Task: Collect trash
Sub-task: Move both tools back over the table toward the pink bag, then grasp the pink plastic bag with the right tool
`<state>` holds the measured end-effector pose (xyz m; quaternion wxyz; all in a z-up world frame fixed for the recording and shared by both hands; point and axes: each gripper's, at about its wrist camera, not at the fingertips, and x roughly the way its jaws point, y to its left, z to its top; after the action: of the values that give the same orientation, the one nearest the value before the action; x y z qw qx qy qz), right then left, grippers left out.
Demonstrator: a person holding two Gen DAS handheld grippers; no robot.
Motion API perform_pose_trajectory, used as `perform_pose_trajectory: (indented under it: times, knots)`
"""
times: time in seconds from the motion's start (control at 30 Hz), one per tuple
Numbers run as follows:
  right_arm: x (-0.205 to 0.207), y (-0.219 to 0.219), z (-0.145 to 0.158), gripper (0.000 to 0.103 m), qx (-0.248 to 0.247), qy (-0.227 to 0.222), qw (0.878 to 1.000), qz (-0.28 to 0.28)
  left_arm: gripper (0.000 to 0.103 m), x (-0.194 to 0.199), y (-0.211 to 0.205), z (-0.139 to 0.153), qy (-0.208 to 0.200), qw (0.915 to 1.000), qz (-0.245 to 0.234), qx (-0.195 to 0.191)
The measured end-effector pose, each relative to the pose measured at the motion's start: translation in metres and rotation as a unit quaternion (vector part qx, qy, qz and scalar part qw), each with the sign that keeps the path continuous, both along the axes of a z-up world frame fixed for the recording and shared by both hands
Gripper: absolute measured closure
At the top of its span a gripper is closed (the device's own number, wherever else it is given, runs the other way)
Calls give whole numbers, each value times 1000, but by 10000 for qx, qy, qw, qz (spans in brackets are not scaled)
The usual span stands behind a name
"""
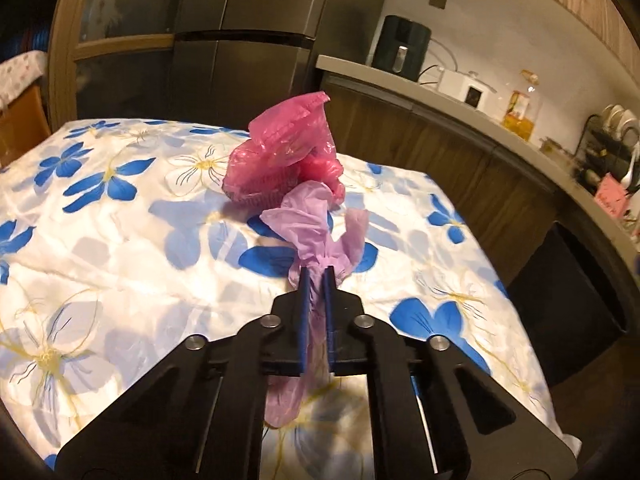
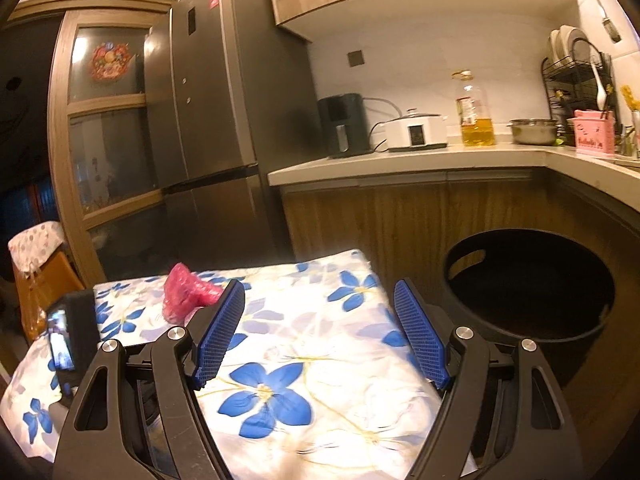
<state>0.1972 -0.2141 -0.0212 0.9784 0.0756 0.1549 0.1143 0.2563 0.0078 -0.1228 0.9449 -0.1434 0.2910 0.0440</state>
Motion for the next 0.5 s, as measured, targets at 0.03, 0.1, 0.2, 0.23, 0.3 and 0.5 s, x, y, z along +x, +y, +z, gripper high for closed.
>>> perform_pose_trajectory:
  times: [0.03,0.1,0.2,0.23,0.3,0.5]
  knots:
    - [3,5,-1,27,1,36,10000,58,99,-10,4,3,-76,9999,-38,-91]
    - [8,16,-3,27,-14,87,9998,171,99,-29,12,9,-186,9996,-29,-192]
    - [18,39,-7,27,-38,179,9991,386,99,-57,29,19,-374,9990,104,-202]
    - [22,48,-9,27,-61,202,9987,462,99,-64,36,23,-435,9987,202,-187]
    - [31,69,-13,27,-87,258,9976,640,99,-77,53,30,-544,9973,463,-166]
    - [48,122,-21,28,-204,322,9941,1020,99,-94,100,40,-605,9922,1086,-20]
